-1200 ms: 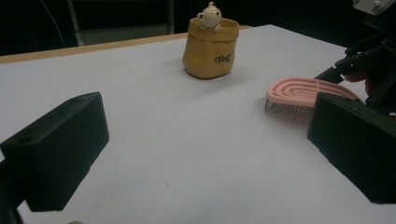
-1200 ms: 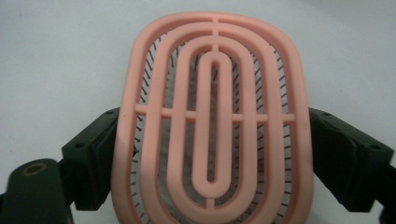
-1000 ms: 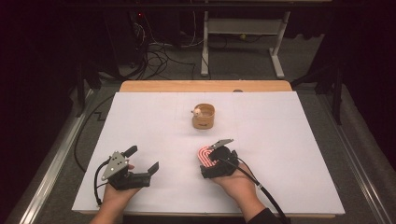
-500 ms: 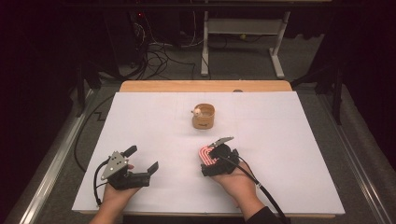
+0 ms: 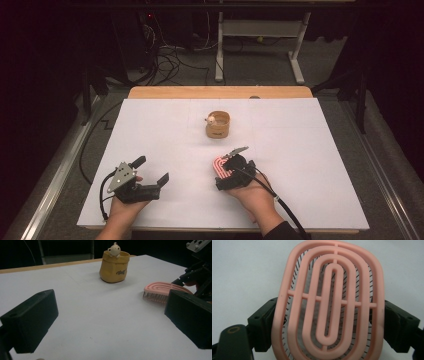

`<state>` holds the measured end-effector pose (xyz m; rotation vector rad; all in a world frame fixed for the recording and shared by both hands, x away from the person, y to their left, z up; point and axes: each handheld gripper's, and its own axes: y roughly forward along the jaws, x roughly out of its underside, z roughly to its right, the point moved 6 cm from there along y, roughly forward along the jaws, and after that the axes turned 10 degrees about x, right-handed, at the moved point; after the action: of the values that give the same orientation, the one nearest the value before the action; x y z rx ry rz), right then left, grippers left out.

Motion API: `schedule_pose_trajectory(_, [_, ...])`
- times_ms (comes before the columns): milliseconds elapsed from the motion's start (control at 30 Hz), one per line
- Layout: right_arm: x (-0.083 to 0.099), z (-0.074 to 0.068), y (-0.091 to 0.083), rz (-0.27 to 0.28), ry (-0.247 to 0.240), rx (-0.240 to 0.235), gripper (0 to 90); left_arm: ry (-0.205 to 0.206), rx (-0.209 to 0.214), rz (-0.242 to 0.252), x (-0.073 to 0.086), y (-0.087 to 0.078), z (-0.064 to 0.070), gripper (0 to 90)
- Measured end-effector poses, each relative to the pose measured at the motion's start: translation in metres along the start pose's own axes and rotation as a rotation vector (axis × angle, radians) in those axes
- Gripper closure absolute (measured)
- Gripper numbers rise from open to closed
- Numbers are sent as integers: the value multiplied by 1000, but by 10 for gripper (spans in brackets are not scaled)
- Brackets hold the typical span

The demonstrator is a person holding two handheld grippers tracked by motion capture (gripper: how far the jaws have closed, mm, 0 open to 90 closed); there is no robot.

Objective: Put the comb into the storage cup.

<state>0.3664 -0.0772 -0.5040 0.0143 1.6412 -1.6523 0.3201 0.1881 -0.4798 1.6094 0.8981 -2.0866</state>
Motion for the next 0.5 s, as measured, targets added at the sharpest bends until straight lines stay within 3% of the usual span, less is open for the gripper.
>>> schedule_pose_trajectory(500, [0,-4,-2,33,-71,20,190,0,-1,-4,1,1,-1,0])
